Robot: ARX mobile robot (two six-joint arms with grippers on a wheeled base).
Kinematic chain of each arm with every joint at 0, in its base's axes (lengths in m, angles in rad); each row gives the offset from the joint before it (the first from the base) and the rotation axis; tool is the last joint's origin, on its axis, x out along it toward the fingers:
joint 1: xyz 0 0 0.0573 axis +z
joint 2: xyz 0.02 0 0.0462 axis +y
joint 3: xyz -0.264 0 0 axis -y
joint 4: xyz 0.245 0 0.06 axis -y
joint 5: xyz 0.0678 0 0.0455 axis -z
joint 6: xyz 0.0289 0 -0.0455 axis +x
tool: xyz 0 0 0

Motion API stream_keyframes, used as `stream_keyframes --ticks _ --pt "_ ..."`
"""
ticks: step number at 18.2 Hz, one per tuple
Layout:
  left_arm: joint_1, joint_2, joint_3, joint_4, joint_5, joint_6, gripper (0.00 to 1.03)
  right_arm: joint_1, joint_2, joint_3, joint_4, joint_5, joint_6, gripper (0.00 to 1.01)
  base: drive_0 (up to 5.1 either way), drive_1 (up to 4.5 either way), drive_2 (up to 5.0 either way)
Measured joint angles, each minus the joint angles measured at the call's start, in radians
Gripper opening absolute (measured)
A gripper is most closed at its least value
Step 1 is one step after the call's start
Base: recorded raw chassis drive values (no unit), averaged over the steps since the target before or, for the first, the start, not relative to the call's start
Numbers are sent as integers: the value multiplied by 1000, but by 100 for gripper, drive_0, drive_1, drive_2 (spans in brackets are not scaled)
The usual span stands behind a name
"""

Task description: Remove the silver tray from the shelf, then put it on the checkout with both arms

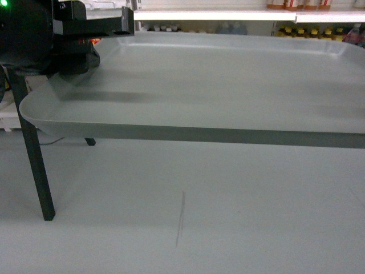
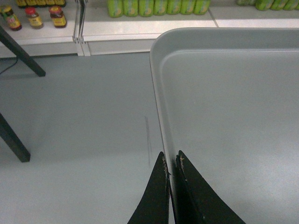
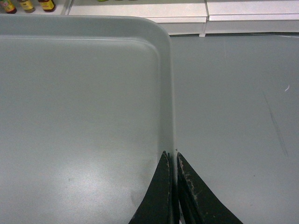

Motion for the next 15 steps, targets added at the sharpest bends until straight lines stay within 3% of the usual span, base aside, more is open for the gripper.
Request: stream_keyframes --ticks 8,15 --pt "0 -3 0 -3 -2 0 3 0 -1 0 -3 1 0 2 9 -416 433" --pt "0 -8 0 5 -5 0 3 0 -5 0 3 1 -3 2 0 0 0"
